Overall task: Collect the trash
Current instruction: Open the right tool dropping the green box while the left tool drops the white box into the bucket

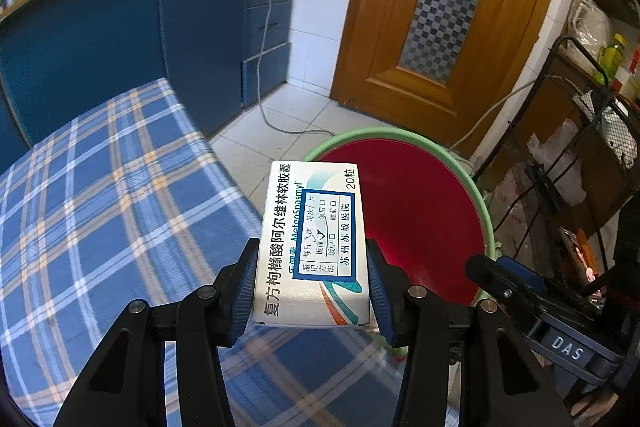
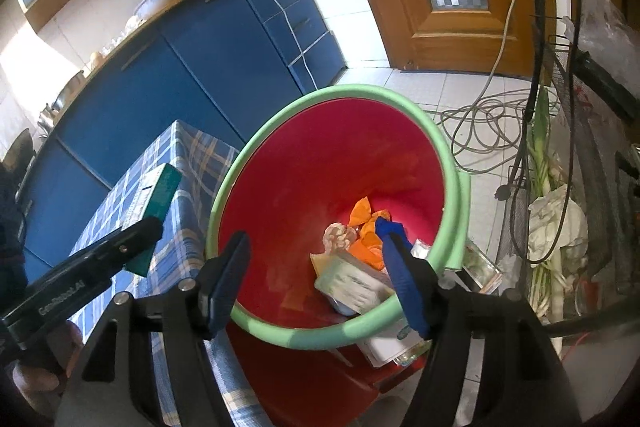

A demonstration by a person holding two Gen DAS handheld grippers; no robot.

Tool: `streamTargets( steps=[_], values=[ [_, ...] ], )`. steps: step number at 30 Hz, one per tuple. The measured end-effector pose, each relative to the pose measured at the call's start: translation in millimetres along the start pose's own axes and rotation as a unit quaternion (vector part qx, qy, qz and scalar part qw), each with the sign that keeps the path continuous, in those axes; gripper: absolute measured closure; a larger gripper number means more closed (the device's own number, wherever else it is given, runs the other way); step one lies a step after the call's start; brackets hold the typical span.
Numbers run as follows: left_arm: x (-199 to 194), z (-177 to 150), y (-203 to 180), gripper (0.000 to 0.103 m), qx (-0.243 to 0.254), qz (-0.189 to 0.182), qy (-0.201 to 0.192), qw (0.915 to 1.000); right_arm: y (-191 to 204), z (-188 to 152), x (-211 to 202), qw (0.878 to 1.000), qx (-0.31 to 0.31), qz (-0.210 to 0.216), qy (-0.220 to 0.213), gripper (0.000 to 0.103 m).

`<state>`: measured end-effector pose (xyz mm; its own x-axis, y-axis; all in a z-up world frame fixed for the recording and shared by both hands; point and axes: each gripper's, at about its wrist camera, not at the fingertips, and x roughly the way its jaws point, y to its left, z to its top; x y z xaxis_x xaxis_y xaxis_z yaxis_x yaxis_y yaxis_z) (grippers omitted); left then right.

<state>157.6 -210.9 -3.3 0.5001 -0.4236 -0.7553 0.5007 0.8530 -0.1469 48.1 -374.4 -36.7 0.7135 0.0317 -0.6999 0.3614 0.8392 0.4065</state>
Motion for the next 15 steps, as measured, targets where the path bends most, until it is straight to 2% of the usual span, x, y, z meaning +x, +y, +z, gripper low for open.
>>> streamTargets(
  steps=[12,15],
  values=[
    [17,10,-17,0.051,0.016,-0.007,0.004,0.9998,-19,4,-12,1.000,0.019,0.000,-0.012,0.033],
    [21,9,-17,0.046,0.013,-0.002,0.010,0.9999,-21,3,-14,1.000,0.023,0.000,-0.013,0.033]
  ],
)
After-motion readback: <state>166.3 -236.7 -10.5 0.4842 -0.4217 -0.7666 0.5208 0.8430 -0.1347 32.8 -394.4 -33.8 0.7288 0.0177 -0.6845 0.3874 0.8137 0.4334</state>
